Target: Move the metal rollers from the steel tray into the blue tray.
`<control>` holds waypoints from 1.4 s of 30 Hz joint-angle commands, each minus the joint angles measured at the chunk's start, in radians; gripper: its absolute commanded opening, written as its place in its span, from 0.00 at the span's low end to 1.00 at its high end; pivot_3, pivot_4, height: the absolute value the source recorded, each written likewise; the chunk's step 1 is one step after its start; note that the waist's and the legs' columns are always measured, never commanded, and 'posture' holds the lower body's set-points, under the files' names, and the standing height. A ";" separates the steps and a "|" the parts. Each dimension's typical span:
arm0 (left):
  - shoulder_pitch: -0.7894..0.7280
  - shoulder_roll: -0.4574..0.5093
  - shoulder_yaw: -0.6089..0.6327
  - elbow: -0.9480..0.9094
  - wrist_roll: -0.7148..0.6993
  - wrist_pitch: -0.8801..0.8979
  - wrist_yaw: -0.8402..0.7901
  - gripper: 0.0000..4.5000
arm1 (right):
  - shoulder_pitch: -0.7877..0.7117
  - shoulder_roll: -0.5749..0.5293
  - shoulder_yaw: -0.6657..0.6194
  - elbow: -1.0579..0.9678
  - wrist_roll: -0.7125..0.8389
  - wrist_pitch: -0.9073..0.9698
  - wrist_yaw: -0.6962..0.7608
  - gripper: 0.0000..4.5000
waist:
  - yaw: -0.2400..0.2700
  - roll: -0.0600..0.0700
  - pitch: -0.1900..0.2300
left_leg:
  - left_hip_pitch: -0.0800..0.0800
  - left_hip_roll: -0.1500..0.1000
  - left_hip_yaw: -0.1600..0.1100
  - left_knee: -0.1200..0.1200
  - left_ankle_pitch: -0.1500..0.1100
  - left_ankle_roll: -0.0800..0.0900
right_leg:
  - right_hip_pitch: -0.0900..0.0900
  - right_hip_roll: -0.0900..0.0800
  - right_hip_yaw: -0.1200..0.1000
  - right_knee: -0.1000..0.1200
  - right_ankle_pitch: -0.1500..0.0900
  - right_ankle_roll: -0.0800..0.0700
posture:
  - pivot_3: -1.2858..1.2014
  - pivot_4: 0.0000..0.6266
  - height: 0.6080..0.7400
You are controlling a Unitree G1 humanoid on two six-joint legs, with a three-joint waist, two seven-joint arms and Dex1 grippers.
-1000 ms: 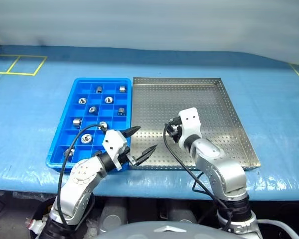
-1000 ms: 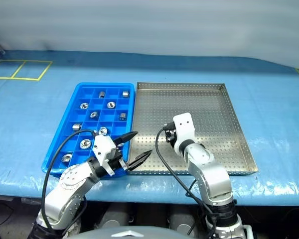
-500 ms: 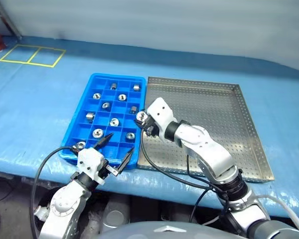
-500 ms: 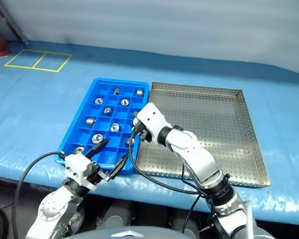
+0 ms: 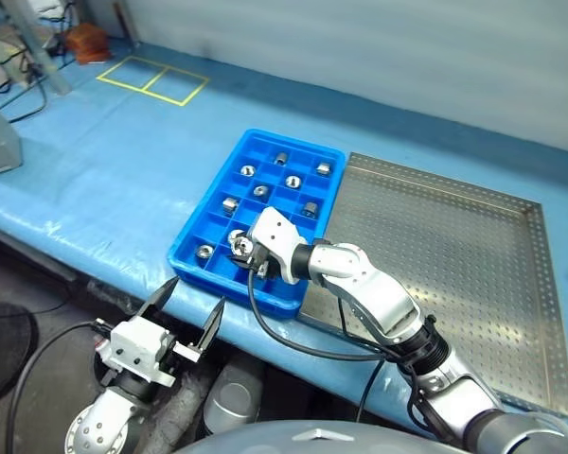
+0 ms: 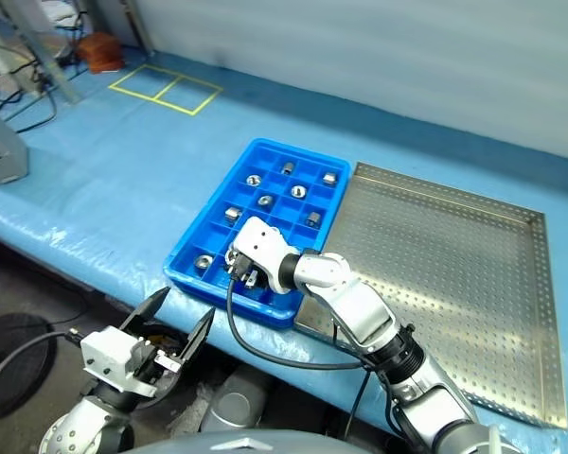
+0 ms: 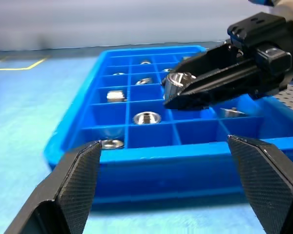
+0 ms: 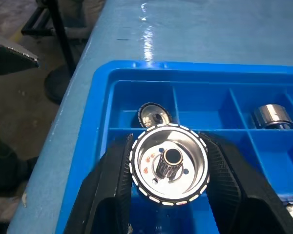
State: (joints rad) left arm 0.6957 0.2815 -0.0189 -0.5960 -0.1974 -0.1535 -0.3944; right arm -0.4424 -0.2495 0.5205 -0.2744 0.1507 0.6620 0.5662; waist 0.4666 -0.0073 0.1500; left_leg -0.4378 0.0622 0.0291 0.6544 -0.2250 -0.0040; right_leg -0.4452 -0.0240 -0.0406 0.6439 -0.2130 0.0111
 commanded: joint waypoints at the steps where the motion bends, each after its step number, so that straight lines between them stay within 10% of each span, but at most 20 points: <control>1: 0.005 0.002 -0.002 -0.018 -0.003 -0.033 -0.010 1.00 | 0.023 -0.015 -0.010 -0.043 -0.001 -0.007 0.015 0.38 | 0.043 0.000 0.000 | 0.000 0.000 0.000 0.000 0.000 0.000 | 0.000 0.000 0.000 0.000 0.000 0.000 | 0.79 0.24 1.00; 11: -0.056 0.019 -0.013 0.064 -0.035 -0.053 -0.089 1.00 | 0.102 -0.088 -0.078 -0.166 0.015 0.066 0.010 0.38 | 0.138 -0.003 -0.002 | -0.001 0.000 0.000 0.002 -0.004 -0.006 | -0.001 0.000 -0.002 0.000 0.000 0.000 | 0.75 0.24 1.00; 34: -0.170 0.035 -0.013 0.151 -0.063 -0.060 -0.160 1.00 | 0.193 -0.108 -0.125 -0.150 0.046 0.127 -0.003 0.38 | 0.101 -0.003 -0.003 | -0.002 0.001 -0.001 0.006 -0.002 -0.001 | 0.001 0.000 -0.004 0.001 0.000 0.001 | 0.73 0.24 1.00; 42: -0.202 0.054 0.016 0.114 -0.069 -0.023 -0.140 1.00 | 0.196 -0.107 -0.159 -0.223 0.084 0.164 0.002 0.91 | 0.095 -0.004 -0.005 | -0.002 0.001 -0.001 0.006 -0.003 0.000 | 0.001 0.000 -0.004 0.001 0.000 0.000 | 0.72 0.24 1.00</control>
State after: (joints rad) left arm 0.4968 0.3253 -0.0162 -0.4349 -0.2547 -0.1773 -0.5390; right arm -0.2510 -0.3606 0.3543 -0.4467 0.2068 0.8196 0.5584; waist 0.5613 -0.0114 0.1449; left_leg -0.4396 0.0631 0.0284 0.6601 -0.2285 -0.0041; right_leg -0.4444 -0.0241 -0.0443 0.6449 -0.2132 0.0115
